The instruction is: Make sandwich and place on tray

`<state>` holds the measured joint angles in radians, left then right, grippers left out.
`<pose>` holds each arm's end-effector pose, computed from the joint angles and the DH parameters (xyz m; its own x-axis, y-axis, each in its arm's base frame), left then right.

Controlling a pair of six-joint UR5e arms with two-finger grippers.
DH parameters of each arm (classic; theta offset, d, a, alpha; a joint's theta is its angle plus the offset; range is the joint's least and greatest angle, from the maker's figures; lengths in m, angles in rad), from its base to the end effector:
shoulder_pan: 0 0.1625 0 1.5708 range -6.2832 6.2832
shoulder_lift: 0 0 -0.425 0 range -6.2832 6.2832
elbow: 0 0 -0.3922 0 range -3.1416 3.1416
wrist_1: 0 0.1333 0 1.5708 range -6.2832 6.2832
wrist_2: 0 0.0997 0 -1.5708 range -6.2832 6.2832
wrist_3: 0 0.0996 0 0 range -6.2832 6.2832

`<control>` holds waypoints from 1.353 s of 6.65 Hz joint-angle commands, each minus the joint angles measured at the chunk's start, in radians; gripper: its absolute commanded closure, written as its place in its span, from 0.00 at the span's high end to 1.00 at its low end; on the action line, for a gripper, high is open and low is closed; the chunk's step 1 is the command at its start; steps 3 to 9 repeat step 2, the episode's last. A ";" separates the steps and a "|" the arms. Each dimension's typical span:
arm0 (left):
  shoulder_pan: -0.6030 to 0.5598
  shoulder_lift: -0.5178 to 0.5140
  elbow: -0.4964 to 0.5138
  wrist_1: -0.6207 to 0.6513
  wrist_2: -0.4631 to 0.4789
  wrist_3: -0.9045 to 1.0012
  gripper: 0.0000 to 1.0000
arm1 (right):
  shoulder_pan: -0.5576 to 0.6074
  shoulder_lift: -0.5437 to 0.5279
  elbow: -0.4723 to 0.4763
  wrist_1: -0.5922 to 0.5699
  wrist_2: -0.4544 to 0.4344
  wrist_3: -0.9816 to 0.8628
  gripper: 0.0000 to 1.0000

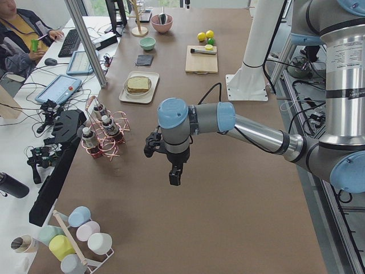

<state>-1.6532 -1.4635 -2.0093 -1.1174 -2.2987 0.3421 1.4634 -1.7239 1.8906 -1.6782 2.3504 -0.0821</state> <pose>-0.1010 -0.4083 0.5435 0.7220 0.1978 -0.6630 -0.1704 0.9796 0.1067 0.0173 -0.4300 0.5823 0.6915 -0.1987 0.6945 0.1643 0.9795 0.1166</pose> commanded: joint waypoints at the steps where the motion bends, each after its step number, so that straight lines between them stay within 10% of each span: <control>1: 0.000 0.002 -0.002 0.001 -0.001 0.000 0.97 | -0.002 0.004 -0.001 0.002 0.000 -0.001 1.00; 9: 0.000 0.003 0.000 0.001 -0.001 -0.003 0.97 | -0.003 0.006 -0.002 0.002 0.000 -0.001 1.00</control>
